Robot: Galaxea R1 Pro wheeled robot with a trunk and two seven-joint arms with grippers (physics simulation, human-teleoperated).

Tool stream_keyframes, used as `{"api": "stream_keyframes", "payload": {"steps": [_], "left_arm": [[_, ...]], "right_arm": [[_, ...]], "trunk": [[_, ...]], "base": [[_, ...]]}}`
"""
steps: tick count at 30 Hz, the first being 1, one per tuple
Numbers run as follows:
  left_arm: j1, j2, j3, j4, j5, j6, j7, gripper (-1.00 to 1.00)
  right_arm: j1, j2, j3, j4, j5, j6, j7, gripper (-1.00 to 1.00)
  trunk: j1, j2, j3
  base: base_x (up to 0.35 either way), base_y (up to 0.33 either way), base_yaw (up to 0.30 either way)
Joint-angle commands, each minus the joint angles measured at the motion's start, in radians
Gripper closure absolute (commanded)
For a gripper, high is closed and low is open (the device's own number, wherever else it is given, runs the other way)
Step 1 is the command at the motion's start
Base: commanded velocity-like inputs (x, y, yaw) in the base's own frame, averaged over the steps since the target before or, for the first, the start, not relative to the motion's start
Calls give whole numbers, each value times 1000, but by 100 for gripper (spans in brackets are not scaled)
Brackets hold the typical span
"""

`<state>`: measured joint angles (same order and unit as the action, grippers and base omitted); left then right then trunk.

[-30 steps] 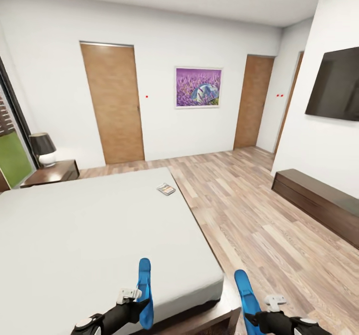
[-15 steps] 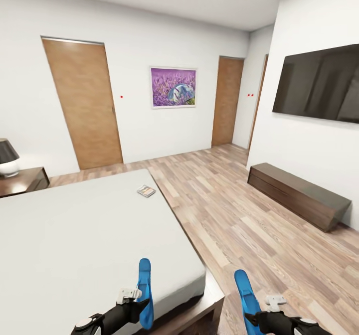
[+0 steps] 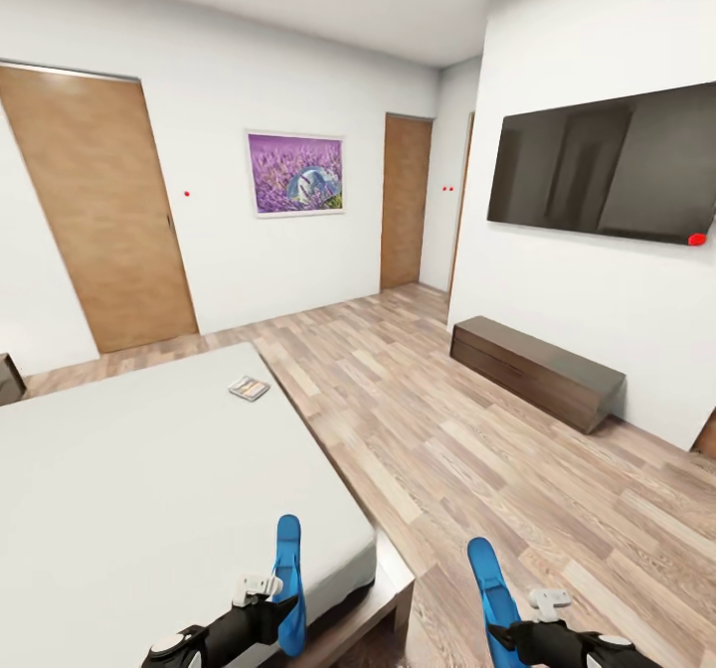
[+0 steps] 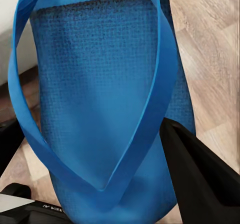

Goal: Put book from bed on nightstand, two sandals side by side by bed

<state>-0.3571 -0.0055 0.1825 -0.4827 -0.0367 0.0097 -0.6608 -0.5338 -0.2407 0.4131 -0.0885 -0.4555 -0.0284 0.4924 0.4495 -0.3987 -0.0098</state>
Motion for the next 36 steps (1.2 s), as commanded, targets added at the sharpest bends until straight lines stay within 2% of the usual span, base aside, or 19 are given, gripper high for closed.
{"api": "stream_keyframes", "payload": {"steps": [1,13,36], "left_arm": [[0,-1,6,0,-3,1,-7,100],[0,-1,6,0,-2,-1,-6,100],[0,-1,7,0,-2,-1,-6,100]], "right_arm": [[-1,0,7,1,-9,-2,2,100],[-1,0,7,1,-9,-2,0,100],[-1,0,7,1,-9,-2,0,100]], "trunk": [[0,-1,-1],[0,-1,-1],[0,-1,-1]], "base": [[0,0,-300],[102,0,-300],[5,0,-300]]}}
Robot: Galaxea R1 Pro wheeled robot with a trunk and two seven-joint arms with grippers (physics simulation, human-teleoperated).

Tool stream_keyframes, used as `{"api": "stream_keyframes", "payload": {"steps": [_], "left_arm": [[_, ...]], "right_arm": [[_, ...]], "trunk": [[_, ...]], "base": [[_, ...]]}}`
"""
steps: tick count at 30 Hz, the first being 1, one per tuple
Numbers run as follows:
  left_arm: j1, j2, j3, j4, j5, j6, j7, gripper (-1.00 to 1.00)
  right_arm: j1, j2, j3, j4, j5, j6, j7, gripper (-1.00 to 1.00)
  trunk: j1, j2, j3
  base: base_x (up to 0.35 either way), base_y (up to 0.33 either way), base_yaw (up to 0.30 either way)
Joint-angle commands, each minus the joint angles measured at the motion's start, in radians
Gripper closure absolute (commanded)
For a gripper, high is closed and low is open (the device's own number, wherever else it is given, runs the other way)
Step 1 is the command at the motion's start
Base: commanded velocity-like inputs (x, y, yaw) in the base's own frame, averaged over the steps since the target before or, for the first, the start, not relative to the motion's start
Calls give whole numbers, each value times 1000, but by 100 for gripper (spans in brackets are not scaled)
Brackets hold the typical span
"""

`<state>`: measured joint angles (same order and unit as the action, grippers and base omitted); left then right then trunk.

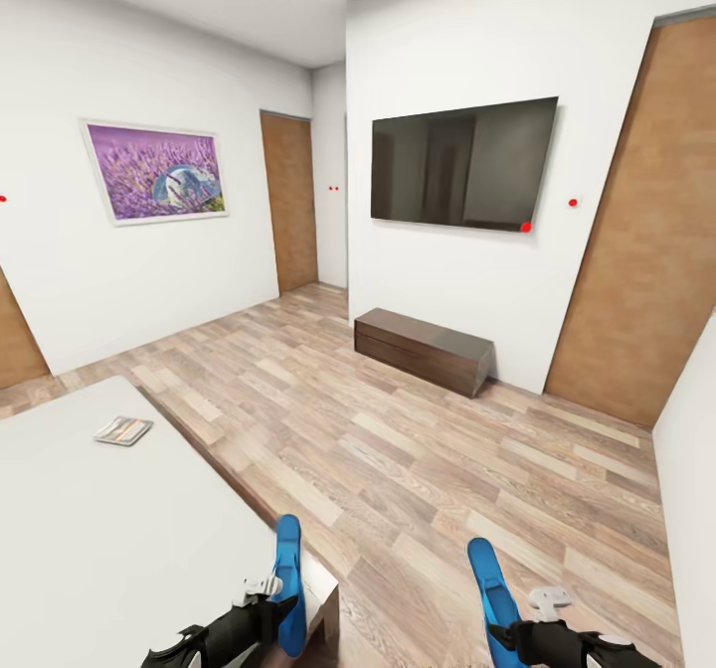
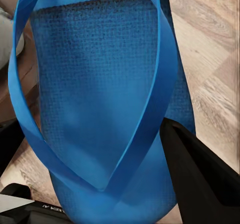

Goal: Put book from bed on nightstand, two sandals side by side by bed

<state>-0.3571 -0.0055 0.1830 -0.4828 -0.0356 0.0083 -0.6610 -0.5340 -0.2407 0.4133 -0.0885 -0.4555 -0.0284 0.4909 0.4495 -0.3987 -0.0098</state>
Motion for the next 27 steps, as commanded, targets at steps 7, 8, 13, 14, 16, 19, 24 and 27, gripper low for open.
{"api": "stream_keyframes", "payload": {"steps": [7,8,13,14,16,19,24,27], "left_arm": [[0,-1,6,0,-3,2,-6,100],[0,-1,6,0,-3,2,-6,100],[0,-1,7,0,-3,2,-6,100],[0,-1,7,0,-3,2,-6,100],[0,-1,7,0,-3,2,-6,100],[0,-1,7,0,-3,2,-6,100],[0,-1,7,0,-3,2,-6,100],[0,-1,7,0,-3,2,-6,100]], "right_arm": [[-1,0,7,1,-9,-2,2,100],[-1,0,7,1,-9,-2,2,100],[0,0,7,1,-9,-2,2,100],[0,0,7,1,-9,-2,2,100],[-1,0,7,1,-9,-2,2,100],[-1,0,7,1,-9,-2,2,100],[-1,0,7,1,-9,-2,2,100],[-1,0,7,1,-9,-2,2,100]], "trunk": [[0,-1,-1],[0,-1,-1],[0,-1,-1],[0,-1,-1],[0,-1,-1],[0,-1,-1],[0,-1,-1],[0,-1,-1]], "base": [[223,0,-300],[312,0,-300],[225,0,-300],[60,0,-300],[39,0,-300],[13,0,-259],[3,0,-166],[1,0,-181]]}}
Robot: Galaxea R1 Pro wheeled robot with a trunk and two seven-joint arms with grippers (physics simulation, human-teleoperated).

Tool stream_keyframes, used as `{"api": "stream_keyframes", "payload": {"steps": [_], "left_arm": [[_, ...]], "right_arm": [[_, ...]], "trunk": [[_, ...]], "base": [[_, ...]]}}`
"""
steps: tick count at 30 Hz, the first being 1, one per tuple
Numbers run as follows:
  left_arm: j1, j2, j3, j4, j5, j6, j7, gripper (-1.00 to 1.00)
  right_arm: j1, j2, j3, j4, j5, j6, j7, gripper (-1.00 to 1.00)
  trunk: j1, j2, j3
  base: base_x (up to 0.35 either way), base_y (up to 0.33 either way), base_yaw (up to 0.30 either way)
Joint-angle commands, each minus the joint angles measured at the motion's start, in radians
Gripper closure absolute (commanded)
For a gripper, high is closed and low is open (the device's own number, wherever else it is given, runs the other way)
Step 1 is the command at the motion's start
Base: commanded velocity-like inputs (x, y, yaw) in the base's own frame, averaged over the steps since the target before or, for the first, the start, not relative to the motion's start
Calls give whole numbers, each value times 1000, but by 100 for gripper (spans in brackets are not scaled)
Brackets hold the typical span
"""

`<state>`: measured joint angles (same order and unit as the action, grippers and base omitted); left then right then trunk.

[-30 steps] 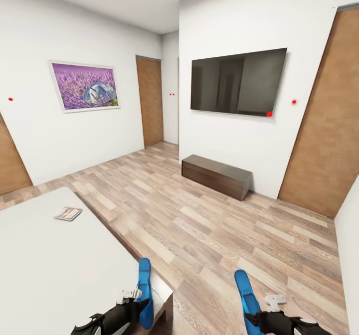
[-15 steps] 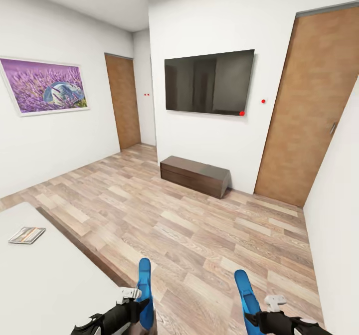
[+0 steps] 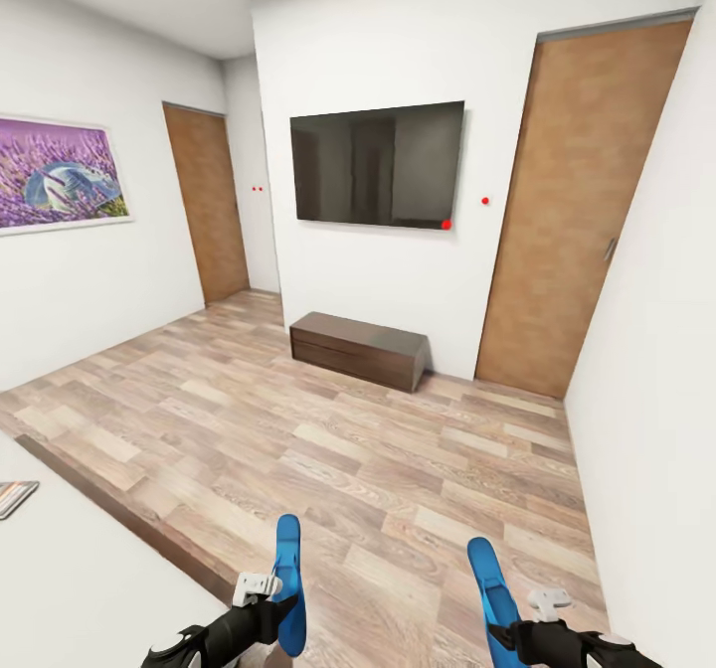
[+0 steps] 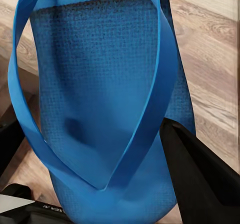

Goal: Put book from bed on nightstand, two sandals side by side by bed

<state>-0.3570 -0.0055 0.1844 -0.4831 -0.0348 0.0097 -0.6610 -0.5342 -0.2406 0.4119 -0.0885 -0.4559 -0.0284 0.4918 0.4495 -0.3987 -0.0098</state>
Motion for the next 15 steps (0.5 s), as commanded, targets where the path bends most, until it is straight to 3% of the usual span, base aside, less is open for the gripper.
{"api": "stream_keyframes", "payload": {"steps": [1,15], "left_arm": [[0,-1,6,0,-4,1,-6,100],[0,-1,6,0,-4,1,-6,100]], "right_arm": [[-1,0,8,1,-9,-2,1,100],[-1,0,8,1,-9,-2,1,100]], "trunk": [[0,-1,-1],[0,-1,-1]], "base": [[0,0,-217],[0,0,-250]]}}
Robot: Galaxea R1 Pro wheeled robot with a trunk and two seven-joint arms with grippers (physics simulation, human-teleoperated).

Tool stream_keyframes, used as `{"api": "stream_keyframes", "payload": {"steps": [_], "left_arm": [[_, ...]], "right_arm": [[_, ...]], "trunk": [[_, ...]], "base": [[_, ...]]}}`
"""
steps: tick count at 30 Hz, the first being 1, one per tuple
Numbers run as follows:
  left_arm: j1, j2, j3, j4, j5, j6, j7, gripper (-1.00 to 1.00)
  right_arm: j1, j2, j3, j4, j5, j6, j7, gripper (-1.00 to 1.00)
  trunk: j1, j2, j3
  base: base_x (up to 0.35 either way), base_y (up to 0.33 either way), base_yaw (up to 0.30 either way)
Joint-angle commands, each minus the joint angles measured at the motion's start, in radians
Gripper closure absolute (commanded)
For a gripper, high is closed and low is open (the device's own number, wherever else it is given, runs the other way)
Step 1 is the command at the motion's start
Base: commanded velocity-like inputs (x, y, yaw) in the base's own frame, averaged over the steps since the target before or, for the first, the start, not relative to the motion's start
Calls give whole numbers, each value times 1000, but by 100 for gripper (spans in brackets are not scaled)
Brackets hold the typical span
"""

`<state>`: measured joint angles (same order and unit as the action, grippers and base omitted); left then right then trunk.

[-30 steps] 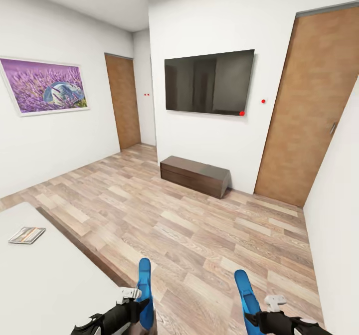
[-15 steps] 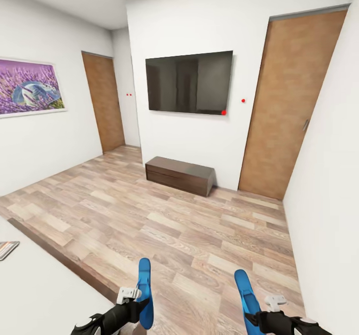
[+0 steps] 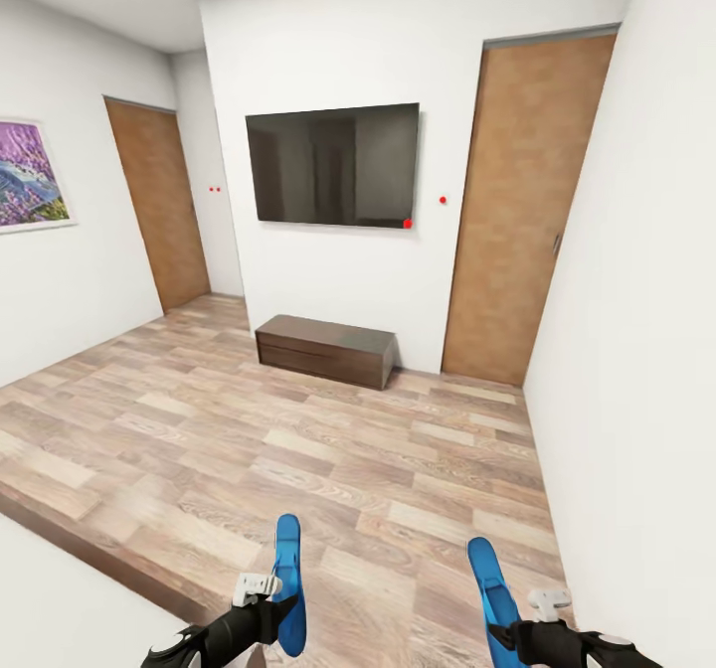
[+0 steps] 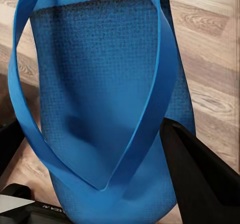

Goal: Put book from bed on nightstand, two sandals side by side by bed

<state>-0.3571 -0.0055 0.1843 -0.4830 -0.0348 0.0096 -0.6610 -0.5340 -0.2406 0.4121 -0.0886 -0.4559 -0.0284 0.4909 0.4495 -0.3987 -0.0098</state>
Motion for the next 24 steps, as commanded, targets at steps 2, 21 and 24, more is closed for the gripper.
{"api": "stream_keyframes", "payload": {"steps": [2,21,24], "left_arm": [[0,-1,6,0,-4,1,-6,100],[0,1,6,0,-4,1,-6,100],[0,1,6,0,-4,1,-6,100]], "right_arm": [[-1,0,8,1,-9,-2,1,100],[-1,0,8,1,-9,-2,-1,100],[-1,0,8,1,-9,-2,-1,100]], "trunk": [[0,-1,-1],[0,-1,-1],[0,-1,-1]], "base": [[0,0,-254],[0,0,-112],[6,0,0]]}}
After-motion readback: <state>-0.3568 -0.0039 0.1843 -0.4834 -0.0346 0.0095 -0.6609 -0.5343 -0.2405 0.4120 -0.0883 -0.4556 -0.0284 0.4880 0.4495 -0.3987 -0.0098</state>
